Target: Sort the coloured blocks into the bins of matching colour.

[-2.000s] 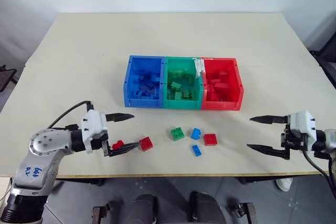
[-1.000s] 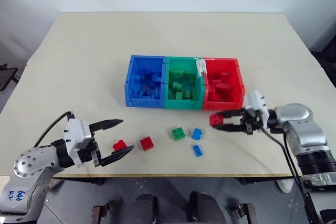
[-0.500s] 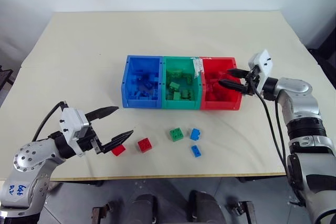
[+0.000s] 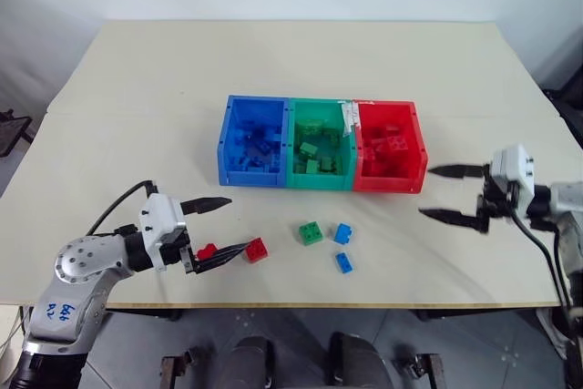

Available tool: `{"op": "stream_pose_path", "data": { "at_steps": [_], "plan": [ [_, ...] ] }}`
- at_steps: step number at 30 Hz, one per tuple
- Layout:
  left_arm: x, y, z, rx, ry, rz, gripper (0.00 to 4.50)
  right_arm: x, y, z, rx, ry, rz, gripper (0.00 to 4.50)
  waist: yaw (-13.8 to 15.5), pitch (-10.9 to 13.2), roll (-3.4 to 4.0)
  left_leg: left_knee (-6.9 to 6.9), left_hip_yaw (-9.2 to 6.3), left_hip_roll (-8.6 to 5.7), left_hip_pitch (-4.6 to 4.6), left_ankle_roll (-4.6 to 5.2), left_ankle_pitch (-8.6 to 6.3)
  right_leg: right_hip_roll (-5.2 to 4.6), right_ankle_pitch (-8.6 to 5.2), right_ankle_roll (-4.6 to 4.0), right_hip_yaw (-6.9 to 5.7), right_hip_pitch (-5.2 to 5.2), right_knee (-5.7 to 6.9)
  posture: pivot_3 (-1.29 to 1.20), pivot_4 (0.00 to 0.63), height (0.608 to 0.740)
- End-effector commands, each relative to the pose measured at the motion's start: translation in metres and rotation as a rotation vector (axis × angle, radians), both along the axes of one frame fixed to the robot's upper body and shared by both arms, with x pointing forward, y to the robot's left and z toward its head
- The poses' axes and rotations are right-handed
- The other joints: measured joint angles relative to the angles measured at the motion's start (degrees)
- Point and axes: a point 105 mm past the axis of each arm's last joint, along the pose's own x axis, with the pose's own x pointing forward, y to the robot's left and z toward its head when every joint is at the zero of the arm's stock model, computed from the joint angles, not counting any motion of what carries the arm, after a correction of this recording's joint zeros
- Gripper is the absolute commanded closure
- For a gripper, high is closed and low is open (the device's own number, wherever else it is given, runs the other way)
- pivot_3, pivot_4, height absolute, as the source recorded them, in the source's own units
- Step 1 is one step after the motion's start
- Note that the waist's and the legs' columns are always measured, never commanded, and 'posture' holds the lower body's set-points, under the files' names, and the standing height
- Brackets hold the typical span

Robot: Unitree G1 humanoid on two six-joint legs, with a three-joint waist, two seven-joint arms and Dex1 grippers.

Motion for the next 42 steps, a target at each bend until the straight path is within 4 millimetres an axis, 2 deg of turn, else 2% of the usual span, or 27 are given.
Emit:
{"op": "stream_pose_path", "data": {
  "at_steps": [1, 7, 11, 17, 23, 26, 29, 30, 36, 40, 42],
  "plan": [
    [-0.007, -0.011, -0.002, 0.022, -0.016, -0.093, 0.00, -0.015, -0.002, 0.002, -0.048, -0.037, 0.043, 0.04, -0.2, 0.0, 0.00, 0.00, 0.03, 0.02, 0.03, -0.01, 0.01, 0.00, 0.00, 0.00, 0.00, 0.00, 0.02, 0.00, 0.150, 0.740],
    [-0.013, 0.002, -0.005, 0.040, -0.002, -0.092, 0.00, -0.029, 0.048, -0.017, 0.004, 0.069, 0.205, 0.04, -1.0, 0.0, 0.00, 0.00, 0.00, 0.07, 0.06, -0.05, 0.03, 0.01, 0.00, 0.00, 0.02, -0.01, 0.06, 0.00, 0.150, 0.740],
    [-0.016, 0.025, -0.011, 0.066, 0.004, -0.014, 0.00, -0.042, 0.083, -0.028, -0.021, 0.138, 0.352, 0.04, -1.1, 0.0, 0.00, 0.01, -0.08, 0.07, 0.04, -0.06, 0.03, 0.00, 0.00, -0.01, 0.01, -0.01, 0.05, 0.00, 0.150, 0.740],
    [-0.036, 0.038, -0.023, 0.055, 0.077, 0.042, 0.00, -0.043, 0.124, -0.044, -0.033, 0.128, 0.481, 0.04, -1.0, 0.0, -0.02, 0.02, -0.16, 0.00, 0.01, -0.04, 0.01, -0.09, 0.00, 0.00, 0.00, 0.00, 0.01, 0.00, 0.150, 0.740],
    [-0.048, 0.034, -0.025, 0.047, 0.084, 0.056, 0.00, -0.028, 0.138, -0.062, -0.107, 0.118, 0.514, 0.04, -1.2, 0.0, -0.01, 0.02, -0.20, -0.02, 0.01, -0.05, 0.00, -0.10, 0.00, -0.01, 0.00, 0.00, 0.01, 0.00, 0.150, 0.740],
    [-0.048, 0.032, -0.023, 0.048, 0.071, 0.064, 0.00, -0.022, 0.137, -0.070, -0.169, 0.098, 0.528, 0.04, -1.2, 0.0, -0.01, 0.01, -0.22, 0.00, 0.00, -0.06, 0.00, -0.08, 0.00, -0.02, -0.02, -0.01, 0.02, 0.00, 0.150, 0.740],
    [-0.046, 0.032, -0.020, 0.041, 0.054, 0.074, 0.00, -0.016, 0.143, -0.068, -0.142, 0.097, 0.519, 0.65, -1.3, 0.0, -0.04, 0.02, -0.19, 0.00, 0.03, -0.06, 0.00, -0.07, 0.00, -0.02, -0.02, 0.00, 0.03, 0.00, 0.150, 0.740],
    [-0.046, 0.032, -0.019, 0.040, 0.051, 0.075, 0.00, -0.016, 0.143, -0.067, -0.139, 0.097, 0.526, 1.08, -1.3, 0.0, -0.04, 0.02, -0.19, 0.01, 0.04, -0.06, 0.00, -0.07, 0.00, -0.02, -0.02, 0.00, 0.05, 0.00, 0.150, 0.740],
    [-0.046, 0.028, -0.017, 0.019, 0.057, 0.070, 0.00, -0.021, 0.142, -0.062, -0.100, 0.093, 0.568, 3.02, -1.2, 0.0, -0.04, 0.02, -0.20, 0.00, 0.02, -0.06, 0.00, -0.07, 0.00, -0.03, -0.02, -0.01, 0.04, 0.00, 0.150, 0.740],
    [-0.043, 0.028, -0.014, -0.007, 0.046, 0.096, 0.00, -0.018, 0.145, -0.049, -0.042, 0.056, 0.566, 3.07, -1.3, 0.0, -0.04, 0.02, -0.20, 0.00, 0.02, -0.06, 0.00, -0.07, 0.00, -0.03, -0.02, -0.01, 0.04, 0.00, 0.150, 0.740],
    [-0.039, 0.032, -0.010, -0.044, 0.021, 0.155, 0.00, -0.013, 0.154, -0.032, 0.050, 0.057, 0.538, 3.07, -1.3, 0.0, -0.04, 0.01, -0.20, 0.00, 0.01, -0.06, 0.00, -0.07, 0.00, -0.02, -0.02, -0.01, 0.04, 0.00, 0.150, 0.740]
  ]
}}
